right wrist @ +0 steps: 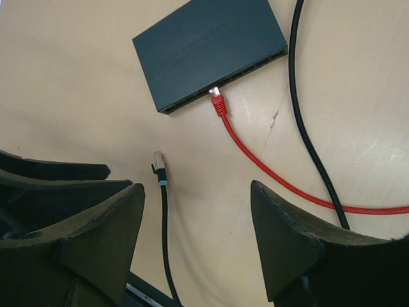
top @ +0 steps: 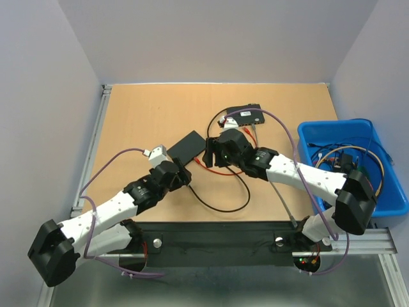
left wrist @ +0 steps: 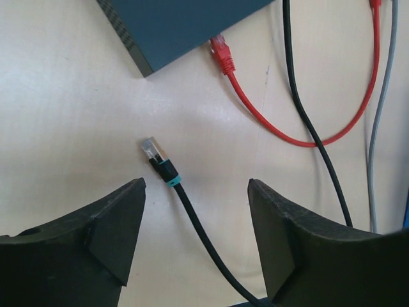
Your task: Insert the plug into the switch port
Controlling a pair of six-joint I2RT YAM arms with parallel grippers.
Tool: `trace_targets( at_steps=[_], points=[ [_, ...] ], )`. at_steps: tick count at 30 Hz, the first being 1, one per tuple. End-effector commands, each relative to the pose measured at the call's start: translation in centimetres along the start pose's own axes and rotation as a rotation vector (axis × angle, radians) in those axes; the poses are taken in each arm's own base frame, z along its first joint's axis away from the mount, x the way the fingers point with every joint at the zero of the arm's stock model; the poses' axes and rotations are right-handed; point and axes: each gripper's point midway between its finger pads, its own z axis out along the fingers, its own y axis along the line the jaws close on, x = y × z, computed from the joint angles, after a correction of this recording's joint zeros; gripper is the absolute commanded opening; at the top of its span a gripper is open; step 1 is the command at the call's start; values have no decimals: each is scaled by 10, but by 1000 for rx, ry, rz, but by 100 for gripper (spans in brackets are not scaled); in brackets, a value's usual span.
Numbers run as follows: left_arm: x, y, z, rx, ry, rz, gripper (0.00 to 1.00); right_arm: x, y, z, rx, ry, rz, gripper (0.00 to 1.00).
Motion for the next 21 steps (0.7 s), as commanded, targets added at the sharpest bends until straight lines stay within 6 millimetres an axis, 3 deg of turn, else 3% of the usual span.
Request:
trace_targets(
  at_steps=[1, 4, 10, 13, 21],
  points=[
    [-28, 14, -16, -69, -99, 14, 78, -25, 4, -4, 18, -86, -9, 72],
    [-38, 19, -19, -79, -130, 16, 80, -16, 7, 4, 7, -55, -44, 72],
    [-80, 37, -16, -128, -211, 31, 82, 40, 61, 15, -109, 65, -265, 67],
    [-93, 41, -11, -111, -227, 16, 82, 58, 68, 26, -91, 89, -328, 65],
    [-97, 51, -2, -118, -230, 9, 82, 88, 78, 54, -42, 136, -535, 55]
  ],
)
